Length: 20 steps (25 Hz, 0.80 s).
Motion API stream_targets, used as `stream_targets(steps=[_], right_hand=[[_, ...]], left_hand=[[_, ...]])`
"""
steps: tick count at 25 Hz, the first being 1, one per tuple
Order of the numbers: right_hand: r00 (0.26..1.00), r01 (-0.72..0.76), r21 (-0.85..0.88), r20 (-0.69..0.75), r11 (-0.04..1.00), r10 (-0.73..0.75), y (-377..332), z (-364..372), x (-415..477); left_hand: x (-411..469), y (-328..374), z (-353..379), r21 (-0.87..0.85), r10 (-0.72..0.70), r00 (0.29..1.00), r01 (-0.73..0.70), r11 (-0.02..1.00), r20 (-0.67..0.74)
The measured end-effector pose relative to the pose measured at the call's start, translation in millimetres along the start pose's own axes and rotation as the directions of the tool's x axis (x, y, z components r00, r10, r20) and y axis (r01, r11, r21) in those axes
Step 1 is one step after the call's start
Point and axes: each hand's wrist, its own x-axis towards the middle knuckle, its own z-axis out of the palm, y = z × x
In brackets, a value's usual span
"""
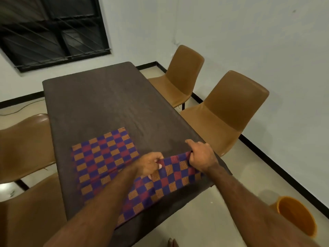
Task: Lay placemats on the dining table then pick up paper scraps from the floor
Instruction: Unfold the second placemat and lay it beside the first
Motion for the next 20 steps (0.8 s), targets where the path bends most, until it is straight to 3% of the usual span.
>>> stream_targets(steps=[5,8,9,11,13,14,16,18,20], right_hand=[[0.986,0.084,-0.070,0.147,0.994,-0.073,41,39,49],[0.983,0.089,-0.088,0.169,0.992,-0.073,59,59,66],[0.984,0.088,-0.102,0.164,0.991,-0.071,66,66,71],[0.990,0.076,-0.133,0.129,0.988,-0.059,74,74,70],[0.993,0.078,-0.117,0.095,0.990,-0.067,79,82,62],[0.991,0.096,-0.092,0.104,0.991,-0.086,81,87,54],[0.983,0.122,-0.042,0.141,0.992,-0.115,84,97,37],[0.980,0.107,-0.016,0.169,0.994,-0.103,88,105,21],[0.979,0.089,0.014,0.183,0.996,-0.090,91,110,12]], left_hand=[[44,-17,41,-0.175,-0.139,0.990,0.139,0.975,0.013],[65,-29,60,-0.168,-0.163,0.979,0.141,0.976,-0.122],[71,-35,62,-0.101,-0.137,0.974,0.120,0.988,-0.181],[72,-42,65,0.205,-0.039,0.962,0.096,0.974,-0.269],[69,-38,67,0.504,0.090,0.930,0.110,0.857,-0.355],[67,-34,71,0.586,0.157,0.926,0.080,0.806,-0.343],[63,-23,82,0.634,0.207,0.963,-0.054,0.771,-0.171],[62,-15,102,0.655,0.187,0.982,-0.162,0.738,0.032],[64,-12,120,0.721,0.161,0.981,-0.191,0.666,0.111]])
